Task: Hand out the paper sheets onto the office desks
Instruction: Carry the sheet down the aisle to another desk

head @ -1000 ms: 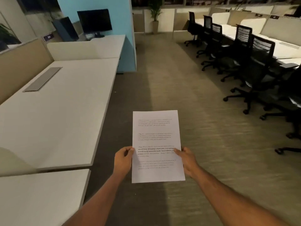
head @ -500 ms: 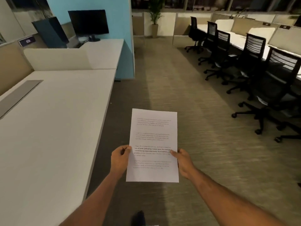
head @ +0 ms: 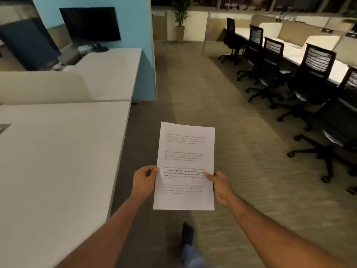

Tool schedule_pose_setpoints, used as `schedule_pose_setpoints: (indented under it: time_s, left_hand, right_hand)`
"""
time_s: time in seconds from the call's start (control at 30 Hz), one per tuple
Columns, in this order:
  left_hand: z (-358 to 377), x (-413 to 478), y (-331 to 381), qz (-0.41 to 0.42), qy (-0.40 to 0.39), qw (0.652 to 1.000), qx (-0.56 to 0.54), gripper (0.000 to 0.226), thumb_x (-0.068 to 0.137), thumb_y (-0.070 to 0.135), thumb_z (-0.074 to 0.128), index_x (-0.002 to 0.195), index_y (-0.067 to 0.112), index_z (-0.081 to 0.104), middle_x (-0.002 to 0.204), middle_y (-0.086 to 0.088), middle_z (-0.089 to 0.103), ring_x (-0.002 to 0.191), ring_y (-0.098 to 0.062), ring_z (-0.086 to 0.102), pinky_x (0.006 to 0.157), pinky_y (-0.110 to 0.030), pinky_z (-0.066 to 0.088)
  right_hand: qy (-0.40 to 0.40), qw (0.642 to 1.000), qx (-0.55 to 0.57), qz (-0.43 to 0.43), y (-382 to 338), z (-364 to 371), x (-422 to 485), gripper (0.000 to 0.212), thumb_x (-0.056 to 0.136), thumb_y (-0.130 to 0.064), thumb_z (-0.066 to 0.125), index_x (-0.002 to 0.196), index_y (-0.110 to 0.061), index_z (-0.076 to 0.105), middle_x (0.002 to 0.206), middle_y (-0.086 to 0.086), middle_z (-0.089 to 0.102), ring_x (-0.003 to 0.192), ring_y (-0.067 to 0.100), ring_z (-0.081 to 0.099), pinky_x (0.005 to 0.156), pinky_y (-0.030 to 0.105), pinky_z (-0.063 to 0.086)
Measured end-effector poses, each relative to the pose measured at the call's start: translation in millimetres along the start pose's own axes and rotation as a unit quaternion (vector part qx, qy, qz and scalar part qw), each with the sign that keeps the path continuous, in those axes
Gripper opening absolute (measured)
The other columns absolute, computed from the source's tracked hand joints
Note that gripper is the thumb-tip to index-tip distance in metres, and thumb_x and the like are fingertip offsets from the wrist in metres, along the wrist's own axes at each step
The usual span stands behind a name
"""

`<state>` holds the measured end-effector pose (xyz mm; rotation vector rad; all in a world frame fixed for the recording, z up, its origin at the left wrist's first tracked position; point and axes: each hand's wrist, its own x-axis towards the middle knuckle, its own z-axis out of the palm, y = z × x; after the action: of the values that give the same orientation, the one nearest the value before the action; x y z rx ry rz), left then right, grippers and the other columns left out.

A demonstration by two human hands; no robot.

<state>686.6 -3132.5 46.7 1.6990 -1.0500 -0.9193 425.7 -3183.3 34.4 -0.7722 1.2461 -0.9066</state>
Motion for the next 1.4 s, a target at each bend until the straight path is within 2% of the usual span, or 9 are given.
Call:
schedule_pose_setpoints:
  time_s: [0.17,0.33,0.5,0.63,0.8,1.1,1.23,1.3,1.4]
  left_hand:
    - [18.9,133.2,15.1,-0.013,0.023,1.000,-0.005,0.017,0.097,0.022,0.056,0.099,0.013,0.070,0.095,0.003,0.071,0.088,-0.015,0.067,0.077,-0.030,0.055]
    - [29.1,250.6,42.3,-0.052,0.033,0.998,-0.010,0.016,0.098,0.021,0.054,0.098,0.013,0.068,0.096,0.002,0.070,0.089,-0.016,0.067,0.075,-0.028,0.055]
    - [30.9,358.4,68.0,-0.074,0.069,0.995,-0.009,0.015,0.098,0.021,0.054,0.097,0.012,0.067,0.094,0.002,0.068,0.083,-0.014,0.064,0.066,-0.021,0.049]
    - [26.1,439.4,72.1,-0.091,0.090,0.992,-0.020,0.015,0.097,0.023,0.056,0.095,0.015,0.068,0.095,0.000,0.070,0.088,-0.017,0.066,0.072,-0.026,0.050]
    - [12.1,547.3,62.2,-0.089,0.090,0.992,-0.023,0.017,0.097,0.027,0.056,0.097,0.015,0.068,0.096,-0.001,0.071,0.089,-0.021,0.067,0.082,-0.038,0.057]
    - [-33.1,773.3,59.1,-0.107,0.119,0.985,-0.068,0.017,0.096,0.022,0.056,0.098,0.012,0.070,0.098,0.000,0.070,0.088,-0.018,0.066,0.072,-0.027,0.051]
    - [-69.4,855.4,69.9,-0.111,0.137,0.979,-0.100,0.014,0.095,0.019,0.058,0.089,0.018,0.071,0.090,-0.001,0.071,0.083,-0.020,0.066,0.080,-0.038,0.055]
    - [-85.8,885.7,75.4,-0.110,0.150,0.976,-0.112,0.015,0.095,0.018,0.058,0.084,0.021,0.068,0.078,-0.001,0.066,0.069,-0.018,0.059,0.069,-0.035,0.052]
    - [-106.7,924.6,81.2,-0.106,0.177,0.971,-0.118,0.014,0.096,0.017,0.058,0.086,0.021,0.066,0.078,-0.002,0.064,0.068,-0.018,0.055,0.060,-0.028,0.047]
  right_hand:
    - [-0.021,1.000,0.005,-0.002,-49.4,27.6,131.4,0.020,0.092,-0.009,0.063,0.110,-0.001,0.058,0.107,0.017,0.071,0.092,0.030,0.069,0.073,0.040,0.059]
    - [-0.049,0.999,-0.002,0.005,-114.3,57.6,248.8,0.009,0.093,-0.010,0.063,0.096,-0.005,0.056,0.100,0.017,0.072,0.083,0.026,0.071,0.063,0.036,0.058]
    - [-0.050,0.998,-0.041,0.007,-174.0,89.2,353.2,0.015,0.091,-0.013,0.066,0.099,-0.003,0.059,0.096,0.013,0.073,0.076,0.020,0.072,0.056,0.028,0.055]
    - [-0.064,0.996,-0.068,-0.004,-204.6,120.3,428.8,0.014,0.092,-0.014,0.065,0.101,-0.003,0.062,0.098,0.013,0.074,0.076,0.018,0.071,0.056,0.025,0.054]
    - [-0.069,0.994,-0.085,-0.001,-223.1,172.8,532.4,0.022,0.092,-0.012,0.064,0.109,0.003,0.061,0.104,0.017,0.072,0.086,0.026,0.069,0.068,0.033,0.057]
    - [-0.075,0.982,-0.174,-0.010,-289.1,295.9,721.5,0.008,0.094,-0.012,0.062,0.092,-0.004,0.062,0.098,0.016,0.073,0.080,0.023,0.070,0.071,0.036,0.057]
    - [-0.095,0.976,-0.193,-0.023,-335.1,359.4,792.8,0.012,0.094,-0.009,0.061,0.101,0.000,0.063,0.099,0.016,0.072,0.081,0.023,0.068,0.066,0.027,0.057]
    - [-0.105,0.971,-0.213,-0.030,-351.7,390.2,823.9,0.012,0.094,-0.010,0.061,0.101,-0.001,0.063,0.099,0.015,0.072,0.082,0.023,0.068,0.068,0.030,0.057]
    - [-0.130,0.962,-0.238,-0.046,-375.3,435.6,868.2,0.006,0.094,-0.010,0.060,0.096,-0.005,0.063,0.095,0.012,0.072,0.076,0.019,0.068,0.066,0.030,0.056]
